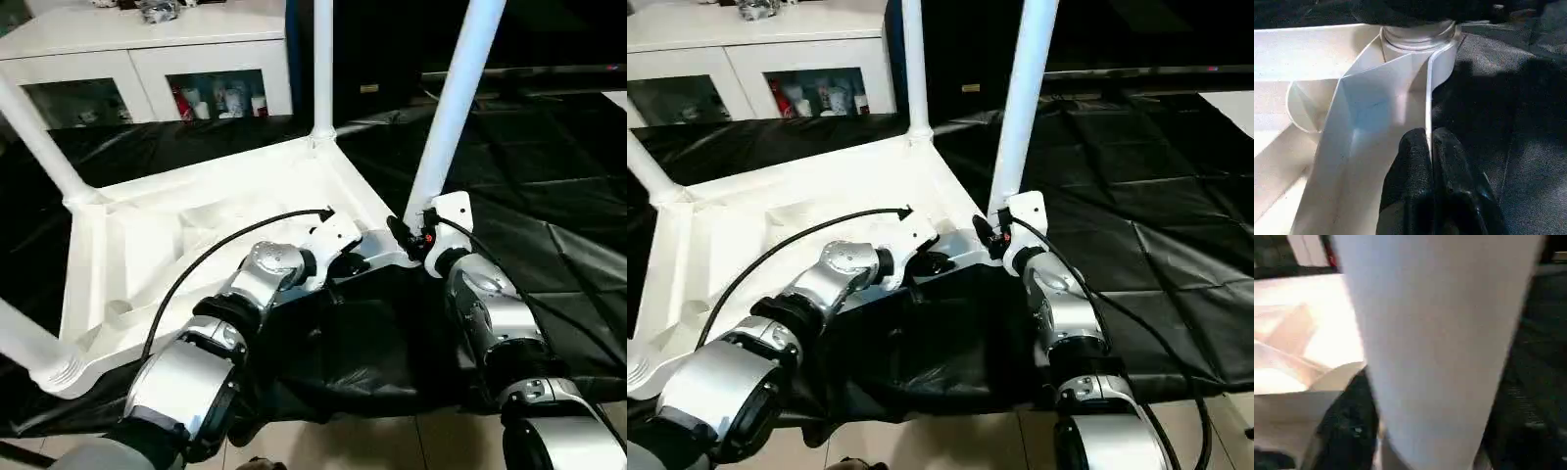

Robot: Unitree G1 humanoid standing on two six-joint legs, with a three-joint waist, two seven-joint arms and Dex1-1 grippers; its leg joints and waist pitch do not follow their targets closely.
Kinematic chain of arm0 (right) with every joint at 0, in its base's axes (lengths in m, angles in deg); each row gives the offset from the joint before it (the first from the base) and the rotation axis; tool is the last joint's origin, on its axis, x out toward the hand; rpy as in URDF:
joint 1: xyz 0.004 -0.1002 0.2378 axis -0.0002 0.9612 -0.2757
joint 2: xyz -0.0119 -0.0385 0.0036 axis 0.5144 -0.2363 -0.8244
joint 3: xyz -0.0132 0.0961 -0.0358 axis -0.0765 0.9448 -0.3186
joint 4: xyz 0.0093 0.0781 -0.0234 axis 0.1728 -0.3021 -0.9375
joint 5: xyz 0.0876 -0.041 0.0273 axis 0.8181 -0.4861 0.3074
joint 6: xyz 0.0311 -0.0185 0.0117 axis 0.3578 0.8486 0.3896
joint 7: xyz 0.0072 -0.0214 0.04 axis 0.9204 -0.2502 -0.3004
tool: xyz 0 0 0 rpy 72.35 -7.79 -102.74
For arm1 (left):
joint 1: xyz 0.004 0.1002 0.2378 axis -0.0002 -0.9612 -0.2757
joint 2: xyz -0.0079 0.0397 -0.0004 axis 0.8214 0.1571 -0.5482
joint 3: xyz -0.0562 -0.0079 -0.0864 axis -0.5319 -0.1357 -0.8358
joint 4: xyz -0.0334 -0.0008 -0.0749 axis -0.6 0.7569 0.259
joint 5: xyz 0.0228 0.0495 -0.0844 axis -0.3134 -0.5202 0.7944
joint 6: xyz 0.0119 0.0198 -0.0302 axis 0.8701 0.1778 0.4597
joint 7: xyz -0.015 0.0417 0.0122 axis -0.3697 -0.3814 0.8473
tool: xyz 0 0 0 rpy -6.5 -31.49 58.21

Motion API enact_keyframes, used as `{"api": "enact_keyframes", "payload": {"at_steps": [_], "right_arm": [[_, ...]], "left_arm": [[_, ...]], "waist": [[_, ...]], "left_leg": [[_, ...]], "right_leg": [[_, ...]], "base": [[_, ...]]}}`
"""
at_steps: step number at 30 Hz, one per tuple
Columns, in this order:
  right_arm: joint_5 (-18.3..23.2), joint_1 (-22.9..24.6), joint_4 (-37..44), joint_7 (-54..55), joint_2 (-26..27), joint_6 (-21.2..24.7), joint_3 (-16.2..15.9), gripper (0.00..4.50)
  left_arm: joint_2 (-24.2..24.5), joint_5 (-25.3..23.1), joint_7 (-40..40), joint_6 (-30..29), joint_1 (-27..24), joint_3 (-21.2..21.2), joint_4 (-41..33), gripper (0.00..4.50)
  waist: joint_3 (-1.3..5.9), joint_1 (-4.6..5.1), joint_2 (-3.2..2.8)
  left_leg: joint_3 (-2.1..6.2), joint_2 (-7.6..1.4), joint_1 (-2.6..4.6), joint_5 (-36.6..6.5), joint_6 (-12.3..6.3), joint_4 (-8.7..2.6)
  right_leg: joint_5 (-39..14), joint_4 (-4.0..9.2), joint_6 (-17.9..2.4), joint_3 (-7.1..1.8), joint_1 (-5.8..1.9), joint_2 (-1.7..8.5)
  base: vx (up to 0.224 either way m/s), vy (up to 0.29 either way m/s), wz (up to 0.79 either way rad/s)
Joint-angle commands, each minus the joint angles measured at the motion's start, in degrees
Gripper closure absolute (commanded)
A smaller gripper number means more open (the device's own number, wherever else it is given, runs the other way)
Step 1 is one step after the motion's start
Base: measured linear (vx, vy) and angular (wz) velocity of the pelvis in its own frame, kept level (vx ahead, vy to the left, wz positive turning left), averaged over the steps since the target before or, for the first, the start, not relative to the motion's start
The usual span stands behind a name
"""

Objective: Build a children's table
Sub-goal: Rotate leg to tighten

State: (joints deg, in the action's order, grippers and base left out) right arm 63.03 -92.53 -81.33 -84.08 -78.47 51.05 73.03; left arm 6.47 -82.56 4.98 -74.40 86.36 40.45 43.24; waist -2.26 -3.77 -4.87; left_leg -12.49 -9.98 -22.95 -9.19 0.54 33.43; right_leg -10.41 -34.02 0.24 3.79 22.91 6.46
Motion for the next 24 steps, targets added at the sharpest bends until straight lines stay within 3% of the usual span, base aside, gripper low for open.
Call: {"api": "enact_keyframes", "payload": {"at_steps": [1, 4, 10, 11, 16, 19, 24], "right_arm": [[1.08, 2.00, -0.65, -9.13, 1.53, 2.23, -4.19, 1.39], [1.11, 3.03, 2.54, -21.02, -3.47, 1.63, -7.08, 1.39], [3.19, 5.77, 8.39, -35.15, -9.88, 2.00, -10.04, 1.39], [3.41, 6.31, 9.50, -37.43, -11.25, 2.10, -10.54, 1.39], [3.92, 7.37, 11.63, -42.56, -13.82, 2.85, -11.29, 1.39], [4.31, 7.59, 12.21, -44.12, -14.19, 3.63, -11.44, 1.62], [4.87, 7.68, 12.69, -45.39, -14.13, 4.67, -11.58, 2.12]], "left_arm": [[0.42, 2.44, -1.39, 2.40, -0.18, -1.89, -1.59, 4.50], [2.64, 2.84, -9.21, 4.34, -1.31, -0.96, -2.75, 4.50], [6.16, 3.47, -19.91, 5.93, -3.13, 0.34, -4.87, 4.50], [6.93, 3.81, -22.43, 5.87, -3.62, 0.54, -5.57, 4.50], [8.64, 5.32, -29.69, 4.83, -5.00, 0.94, -7.92, 4.50], [9.13, 5.69, -31.78, 4.48, -5.45, 0.97, -8.62, 4.50], [9.41, 5.79, -33.06, 4.38, -5.86, 0.75, -9.23, 4.50]], "waist": [[3.28, -0.33, 1.47], [3.23, -0.29, 1.64], [3.58, -0.84, 1.50], [3.60, -0.98, 1.14], [3.51, -1.66, 1.23], [3.45, -1.77, 0.95], [3.49, -2.07, 1.03]], "left_leg": [[2.23, -3.11, 1.31, -18.70, -3.56, -4.35], [2.06, -3.20, 1.20, -18.52, -4.43, -4.15], [1.95, -3.39, 0.98, -14.46, -6.74, -3.70], [1.99, -3.47, 1.17, -14.47, -6.60, -3.76], [1.90, -3.61, 1.37, -15.71, -5.88, -3.84], [1.96, -3.73, 1.51, -16.74, -5.06, -4.02], [1.97, -3.72, 1.60, -17.36, -4.00, -4.13]], "right_leg": [[-15.77, 4.93, -11.59, -1.66, -2.10, 3.03], [-16.12, 4.96, -11.75, -1.60, -2.25, 2.93], [-10.22, 4.12, -14.04, -1.58, -2.38, 2.98], [-9.96, 4.11, -14.45, -1.51, -2.32, 2.90], [-10.39, 4.14, -15.11, -1.67, -2.27, 3.08], [-11.50, 4.16, -15.13, -1.75, -2.11, 3.09], [-10.74, 3.98, -15.22, -1.84, -2.14, 3.04]], "base": [[0.000, 0.000, 0.00], [0.000, 0.000, 0.00], [0.000, 0.000, 0.00], [0.000, 0.000, 0.00], [0.000, 0.000, 0.00], [0.000, 0.000, 0.00], [0.000, 0.000, 0.00]]}}
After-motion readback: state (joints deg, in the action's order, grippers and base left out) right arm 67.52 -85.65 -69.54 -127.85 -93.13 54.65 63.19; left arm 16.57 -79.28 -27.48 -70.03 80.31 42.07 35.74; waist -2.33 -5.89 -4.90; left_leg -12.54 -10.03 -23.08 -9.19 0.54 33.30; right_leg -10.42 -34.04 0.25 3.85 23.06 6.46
